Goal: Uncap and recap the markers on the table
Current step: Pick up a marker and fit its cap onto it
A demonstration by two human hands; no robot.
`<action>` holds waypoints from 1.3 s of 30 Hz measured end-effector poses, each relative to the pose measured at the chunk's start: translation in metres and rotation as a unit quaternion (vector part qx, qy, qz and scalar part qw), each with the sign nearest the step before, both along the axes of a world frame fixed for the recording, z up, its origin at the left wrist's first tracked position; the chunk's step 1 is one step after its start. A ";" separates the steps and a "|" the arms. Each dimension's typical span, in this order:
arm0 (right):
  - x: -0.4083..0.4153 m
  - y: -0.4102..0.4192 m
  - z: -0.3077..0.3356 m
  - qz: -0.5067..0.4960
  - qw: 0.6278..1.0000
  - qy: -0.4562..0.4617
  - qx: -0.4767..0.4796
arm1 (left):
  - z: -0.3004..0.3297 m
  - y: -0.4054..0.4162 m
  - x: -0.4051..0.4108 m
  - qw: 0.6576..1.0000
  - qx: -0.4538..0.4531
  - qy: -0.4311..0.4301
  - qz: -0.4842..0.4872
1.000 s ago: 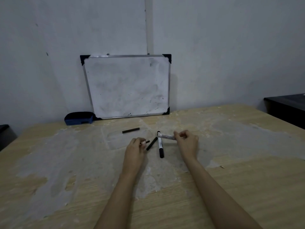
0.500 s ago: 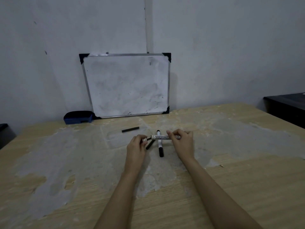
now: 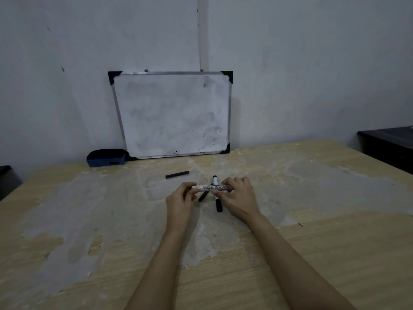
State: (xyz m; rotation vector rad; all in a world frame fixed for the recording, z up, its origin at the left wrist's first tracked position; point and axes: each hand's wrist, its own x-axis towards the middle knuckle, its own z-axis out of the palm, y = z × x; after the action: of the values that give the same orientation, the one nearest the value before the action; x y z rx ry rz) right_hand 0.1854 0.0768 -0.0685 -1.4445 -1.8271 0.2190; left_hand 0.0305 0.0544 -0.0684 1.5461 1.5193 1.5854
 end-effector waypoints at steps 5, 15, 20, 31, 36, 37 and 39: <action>0.002 0.002 0.000 -0.015 0.999 -0.031 -0.010 | -0.001 0.001 0.000 1.000 -0.022 -0.007 -0.010; 0.000 0.004 -0.003 -0.021 0.998 -0.058 0.010 | -0.005 0.006 0.001 0.999 -0.039 -0.010 -0.017; 0.000 0.003 -0.003 -0.010 0.998 -0.057 -0.013 | -0.005 0.006 0.000 0.999 -0.035 -0.033 -0.024; -0.004 -0.003 0.002 -0.167 0.984 -0.063 0.012 | 0.000 0.002 0.007 0.998 -0.042 0.031 0.036; 0.002 -0.001 0.003 -0.237 0.960 -0.122 -0.083 | 0.004 -0.007 0.028 0.964 -0.002 0.261 0.048; 0.000 -0.001 0.003 -0.220 0.959 -0.154 -0.095 | 0.003 -0.006 0.033 0.954 -0.002 0.297 0.028; -0.003 -0.002 0.001 -0.174 0.961 -0.190 -0.099 | -0.001 -0.007 0.043 0.933 -0.032 0.359 -0.008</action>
State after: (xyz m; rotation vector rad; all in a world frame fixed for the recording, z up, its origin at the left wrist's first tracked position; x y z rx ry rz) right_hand 0.1820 0.0748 -0.0675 -2.0338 -1.8415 -0.0611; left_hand 0.0736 0.0478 -0.0698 2.2328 1.8716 0.9695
